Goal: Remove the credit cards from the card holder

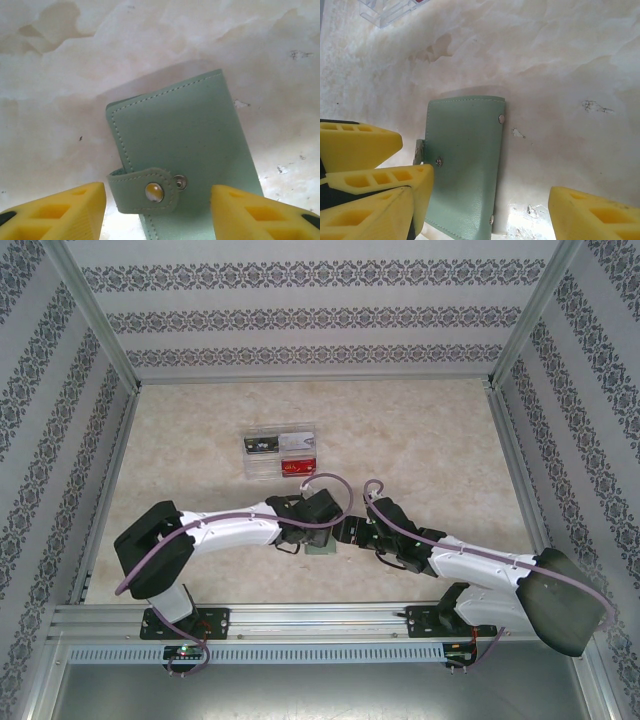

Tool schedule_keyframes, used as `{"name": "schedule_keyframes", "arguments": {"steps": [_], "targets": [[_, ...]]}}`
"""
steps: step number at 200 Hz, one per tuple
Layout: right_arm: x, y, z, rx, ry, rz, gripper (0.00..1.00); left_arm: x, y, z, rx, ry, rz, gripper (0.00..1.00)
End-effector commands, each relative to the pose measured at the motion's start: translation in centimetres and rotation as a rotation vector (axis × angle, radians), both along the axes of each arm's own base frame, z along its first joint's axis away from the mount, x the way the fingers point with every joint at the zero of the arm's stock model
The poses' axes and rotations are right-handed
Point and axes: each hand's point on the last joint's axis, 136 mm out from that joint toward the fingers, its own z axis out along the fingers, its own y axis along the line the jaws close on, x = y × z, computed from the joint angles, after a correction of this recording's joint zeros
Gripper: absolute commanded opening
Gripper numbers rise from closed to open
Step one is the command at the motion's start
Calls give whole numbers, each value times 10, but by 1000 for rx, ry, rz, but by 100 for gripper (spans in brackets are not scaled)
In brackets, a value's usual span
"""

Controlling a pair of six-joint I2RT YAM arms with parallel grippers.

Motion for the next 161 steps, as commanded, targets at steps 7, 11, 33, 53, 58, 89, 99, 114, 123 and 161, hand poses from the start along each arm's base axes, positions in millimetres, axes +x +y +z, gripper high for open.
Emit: {"name": "schedule_keyframes", "arguments": {"steps": [7,11,33,53,58,89,99,114,123,161], "targets": [[0,-10,-6,-22,-12,-20,72,3,6,-2,76,-11,-1,54],[0,-10,-6,-20,-13,-21,72,4,8,-3,90,-13,3,52],[-1,-10,-4,-16,-18,-18,72,4,15,-7,142,-8,14,44],[-1,-9,-4,-14,-15,-12,72,5,19,-5,159,-14,24,36],[-1,-9,-4,-14,-15,-12,72,6,20,-4,160,-18,27,33],[-1,-4,-4,-18,-15,7,72,6,25,8,152,-42,38,12],[-1,-1,-3,-21,-18,17,72,6,26,14,146,-53,41,6],[-2,4,-2,-29,-22,39,72,6,27,22,127,-68,42,0],[-2,9,0,-31,-26,54,71,6,29,27,122,-74,47,0],[-3,29,5,-15,-23,117,69,4,31,54,67,-107,49,0]]}}
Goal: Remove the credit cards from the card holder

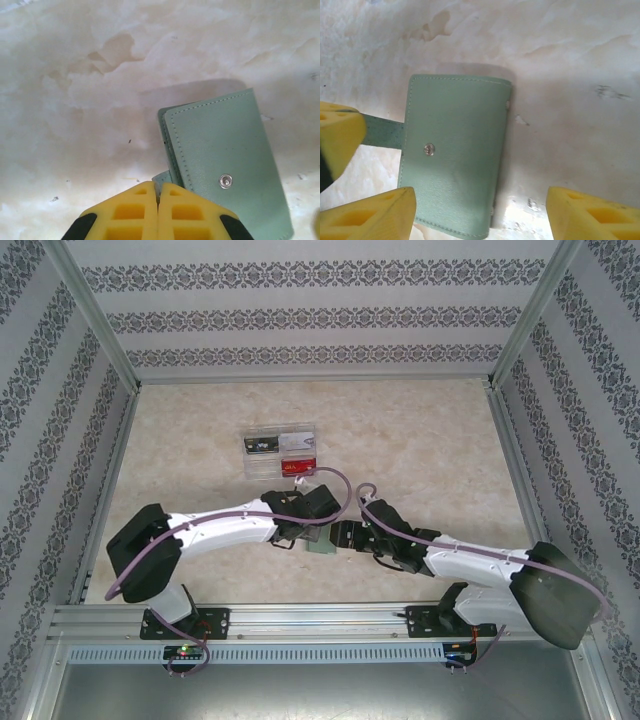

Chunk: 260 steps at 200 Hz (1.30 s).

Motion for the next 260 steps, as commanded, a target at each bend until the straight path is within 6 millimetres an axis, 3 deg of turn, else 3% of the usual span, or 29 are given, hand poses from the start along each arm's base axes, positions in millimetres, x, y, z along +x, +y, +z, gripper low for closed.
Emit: {"name": "schedule_keyframes", "arguments": {"steps": [1,30,96,138,168,206,229,260], "targets": [[4,19,12,23,-30,57,69,-3,8,23,-6,-33,4,0],[5,29,9,43,-7,74,70,-6,7,38,-58,-49,-4,0],[6,49,9,86,26,114,75,-7,3,40,-83,-46,-18,0],[5,52,12,104,25,118,74,-8,6,39,-75,-44,-6,0],[5,51,17,110,20,118,81,-8,5,42,-86,-45,-3,0],[5,50,15,100,24,117,83,-8,5,42,-89,-48,-5,0],[4,54,16,116,30,126,90,-9,5,41,-90,-43,-5,0],[4,56,24,138,12,128,89,-9,5,44,-101,-49,-4,0]]}}
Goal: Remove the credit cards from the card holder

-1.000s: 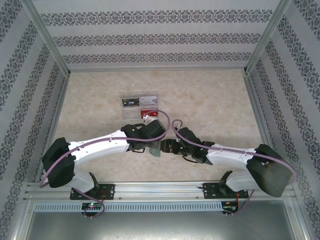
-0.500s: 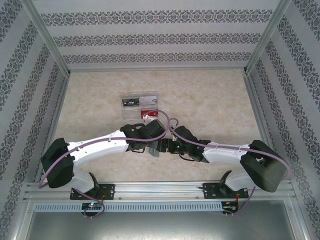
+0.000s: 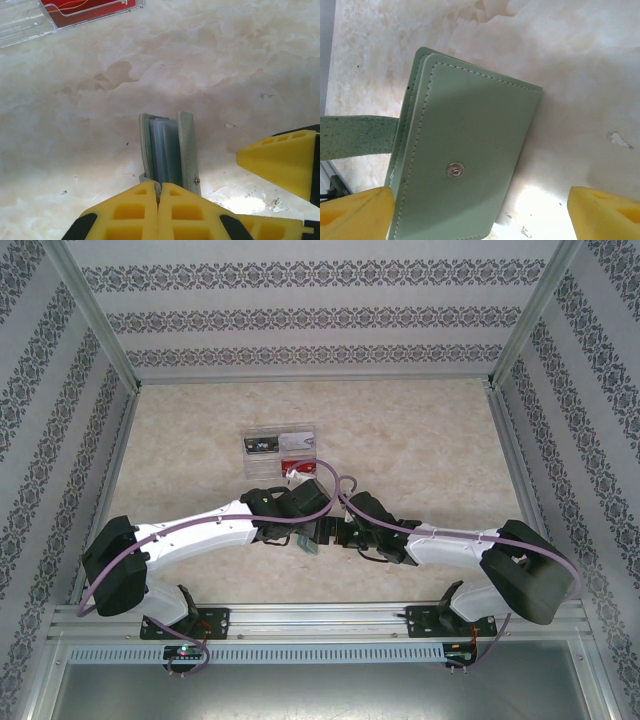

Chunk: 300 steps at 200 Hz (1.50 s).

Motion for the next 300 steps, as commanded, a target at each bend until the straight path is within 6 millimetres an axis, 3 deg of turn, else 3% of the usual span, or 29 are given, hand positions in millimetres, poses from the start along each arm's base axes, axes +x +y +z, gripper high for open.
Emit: {"name": "schedule_keyframes", "arguments": {"steps": [1,39,60,80,92,145,170,190,244,261,285,300], "targets": [[3,12,21,57,-40,17,89,-6,5,5,-7,2,0,0],[2,13,22,61,-39,27,88,-6,6,4,-7,3,4,0],[3,4,11,9,-30,-4,81,-6,8,4,6,-1,10,0],[3,-8,3,-38,-33,-28,68,-7,18,1,40,-5,27,0],[3,-15,-1,-56,-35,-40,66,-7,23,-2,61,-7,36,0],[2,-32,-13,-87,-23,-58,33,-11,44,-18,107,3,75,0],[3,-34,-16,-96,-17,-59,9,-12,48,-25,113,6,77,0],[3,-36,-17,-98,-13,-69,0,-9,52,-30,120,6,86,0],[8,-24,-17,-51,-18,-93,0,13,67,-43,90,29,103,0],[8,-19,-14,-48,-32,-101,0,21,68,-40,56,38,114,7],[9,-17,-11,-43,-45,-122,0,21,71,-34,38,34,133,47],[9,-19,-9,-48,-60,-136,0,15,70,-28,0,43,134,55]]}}
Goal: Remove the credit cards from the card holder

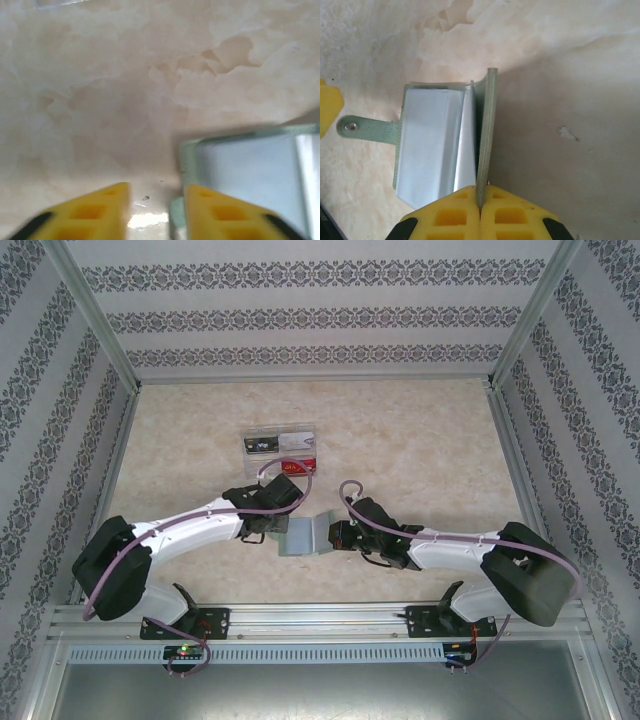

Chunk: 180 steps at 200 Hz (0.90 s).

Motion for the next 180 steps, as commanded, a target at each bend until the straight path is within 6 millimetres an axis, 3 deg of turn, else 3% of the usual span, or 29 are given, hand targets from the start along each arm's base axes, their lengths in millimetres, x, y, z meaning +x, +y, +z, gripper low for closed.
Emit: {"name": "schedule_keyframes", "arguments": {"steps": [1,18,37,65,78,102,144,180], "targets": [[6,-2,5,2,-35,-50,0,-1,-7,19,-83,-27,-5,55],[5,-3,6,-2,-40,-50,0,-10,-5,27,-139,-32,6,71],[5,-3,6,2,-42,-50,0,-20,-4,37,-223,-54,12,80],[2,-1,4,0,-42,-46,0,-32,-8,52,-357,-85,-6,84],[2,-1,4,-1,-43,-45,0,-36,-16,56,-421,-93,-32,81],[3,0,4,-4,-43,-43,0,-38,-41,56,-597,-89,-61,66],[2,1,3,-2,-42,-41,0,-37,-50,23,-622,-23,-25,38],[2,3,4,-1,-44,-40,0,-35,-58,-1,-602,27,-22,34]]}}
